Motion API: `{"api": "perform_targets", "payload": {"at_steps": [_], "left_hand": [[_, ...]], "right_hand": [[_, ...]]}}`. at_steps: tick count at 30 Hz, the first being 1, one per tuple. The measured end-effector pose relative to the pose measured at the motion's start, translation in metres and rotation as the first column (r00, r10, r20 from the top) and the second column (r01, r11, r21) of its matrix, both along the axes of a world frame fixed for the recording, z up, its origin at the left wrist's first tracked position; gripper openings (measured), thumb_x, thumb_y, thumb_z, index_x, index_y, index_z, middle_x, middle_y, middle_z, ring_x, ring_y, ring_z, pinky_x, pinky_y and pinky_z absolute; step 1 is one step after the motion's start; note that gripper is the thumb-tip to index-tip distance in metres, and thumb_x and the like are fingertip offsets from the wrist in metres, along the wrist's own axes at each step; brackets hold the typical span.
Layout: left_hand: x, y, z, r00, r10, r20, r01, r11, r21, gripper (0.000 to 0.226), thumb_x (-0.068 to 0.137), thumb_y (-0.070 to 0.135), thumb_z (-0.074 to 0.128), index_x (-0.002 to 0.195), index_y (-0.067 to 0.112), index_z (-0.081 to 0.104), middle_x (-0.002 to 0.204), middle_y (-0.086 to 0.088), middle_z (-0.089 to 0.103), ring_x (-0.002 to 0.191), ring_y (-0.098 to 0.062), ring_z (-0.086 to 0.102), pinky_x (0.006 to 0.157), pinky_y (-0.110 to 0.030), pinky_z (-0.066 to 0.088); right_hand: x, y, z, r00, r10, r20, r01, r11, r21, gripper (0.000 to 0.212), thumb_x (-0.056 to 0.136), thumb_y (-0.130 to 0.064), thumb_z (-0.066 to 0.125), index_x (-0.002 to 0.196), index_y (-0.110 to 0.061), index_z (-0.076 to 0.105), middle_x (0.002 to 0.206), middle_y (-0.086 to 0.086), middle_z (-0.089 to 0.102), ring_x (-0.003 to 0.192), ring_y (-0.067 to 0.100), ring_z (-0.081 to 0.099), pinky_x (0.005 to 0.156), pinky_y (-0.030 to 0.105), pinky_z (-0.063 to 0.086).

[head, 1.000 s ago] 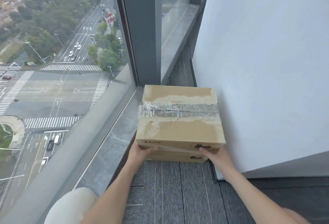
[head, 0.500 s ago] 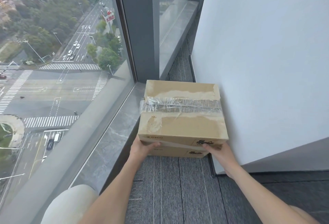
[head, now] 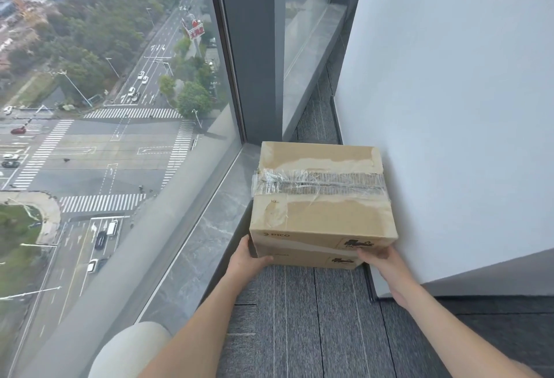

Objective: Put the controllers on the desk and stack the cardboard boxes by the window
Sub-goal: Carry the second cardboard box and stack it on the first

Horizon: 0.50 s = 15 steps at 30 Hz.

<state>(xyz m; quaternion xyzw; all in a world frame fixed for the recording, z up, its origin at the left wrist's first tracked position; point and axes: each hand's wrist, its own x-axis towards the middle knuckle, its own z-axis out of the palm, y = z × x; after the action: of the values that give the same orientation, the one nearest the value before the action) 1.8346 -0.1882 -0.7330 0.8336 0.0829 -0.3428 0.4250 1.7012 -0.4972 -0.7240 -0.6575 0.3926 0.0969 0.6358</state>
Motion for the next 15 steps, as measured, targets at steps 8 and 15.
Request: {"api": "perform_targets", "payload": {"at_steps": [8, 15], "left_hand": [[-0.031, 0.003, 0.116, 0.927, -0.351, -0.131, 0.374, 0.880, 0.292, 0.066, 0.090, 0.033, 0.067, 0.145, 0.007, 0.041, 0.137, -0.010, 0.056, 0.115, -0.023, 0.059, 0.093, -0.032, 0.048], [-0.059, 0.018, 0.296, 0.833, -0.515, -0.201, 0.553, 0.768, 0.323, 0.050, 0.092, 0.035, 0.061, 0.134, 0.009, 0.049, 0.124, -0.009, 0.063, 0.108, -0.025, 0.062, 0.087, -0.038, 0.053]], "right_hand": [[0.003, 0.045, 0.113, 0.909, 0.119, -0.400, -0.123, 0.992, 0.016, 0.071, 0.098, -0.043, 0.061, 0.152, -0.004, 0.038, 0.159, 0.013, 0.038, 0.145, 0.032, 0.036, 0.117, 0.046, 0.030], [0.008, 0.092, 0.297, 0.718, 0.522, -0.460, -0.616, 0.784, -0.071, 0.044, 0.099, -0.045, 0.055, 0.133, -0.017, 0.061, 0.135, -0.001, 0.061, 0.116, 0.018, 0.056, 0.100, 0.034, 0.046]]}}
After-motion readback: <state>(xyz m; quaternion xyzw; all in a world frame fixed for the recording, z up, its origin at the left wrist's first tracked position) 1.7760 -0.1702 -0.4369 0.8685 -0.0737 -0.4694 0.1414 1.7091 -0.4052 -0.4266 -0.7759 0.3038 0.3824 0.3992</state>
